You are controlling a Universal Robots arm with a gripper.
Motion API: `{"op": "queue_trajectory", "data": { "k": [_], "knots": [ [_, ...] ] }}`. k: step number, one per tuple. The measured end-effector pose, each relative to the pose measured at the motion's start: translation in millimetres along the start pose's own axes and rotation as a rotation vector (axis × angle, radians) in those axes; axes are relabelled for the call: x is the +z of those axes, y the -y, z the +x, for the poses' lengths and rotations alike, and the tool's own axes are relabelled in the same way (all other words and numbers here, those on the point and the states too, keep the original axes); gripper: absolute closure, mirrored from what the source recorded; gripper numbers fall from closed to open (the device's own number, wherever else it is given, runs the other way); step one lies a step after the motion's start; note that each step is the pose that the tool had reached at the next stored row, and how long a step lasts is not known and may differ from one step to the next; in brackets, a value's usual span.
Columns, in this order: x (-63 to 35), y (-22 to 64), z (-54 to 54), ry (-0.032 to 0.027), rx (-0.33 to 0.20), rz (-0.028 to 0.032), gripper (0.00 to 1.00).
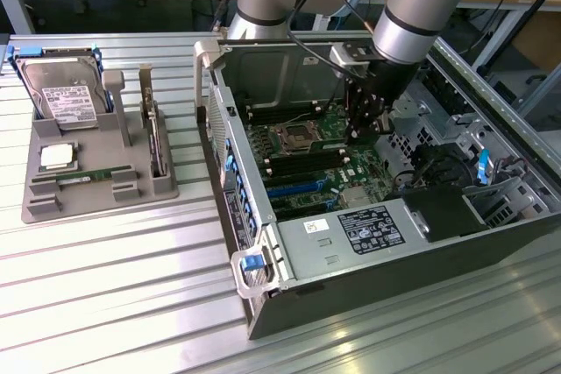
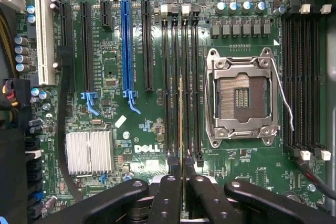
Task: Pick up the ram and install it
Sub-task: 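Insert the ram into the slot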
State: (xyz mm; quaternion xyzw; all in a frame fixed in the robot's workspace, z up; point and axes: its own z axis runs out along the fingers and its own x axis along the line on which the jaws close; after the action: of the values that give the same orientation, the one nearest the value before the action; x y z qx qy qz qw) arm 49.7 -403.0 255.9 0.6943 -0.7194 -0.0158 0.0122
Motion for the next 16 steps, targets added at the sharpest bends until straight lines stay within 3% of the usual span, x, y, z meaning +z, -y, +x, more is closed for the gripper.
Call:
{"op": "queue_trajectory", "data": {
  "k": [13,16],
  "knots": [
    [11.2,0.4,0.1,0.0000,0.000,0.0000,0.87],
    [12.3,-3.3,0.2,0.0003,0.000,0.0001,0.87]
  ]
}}
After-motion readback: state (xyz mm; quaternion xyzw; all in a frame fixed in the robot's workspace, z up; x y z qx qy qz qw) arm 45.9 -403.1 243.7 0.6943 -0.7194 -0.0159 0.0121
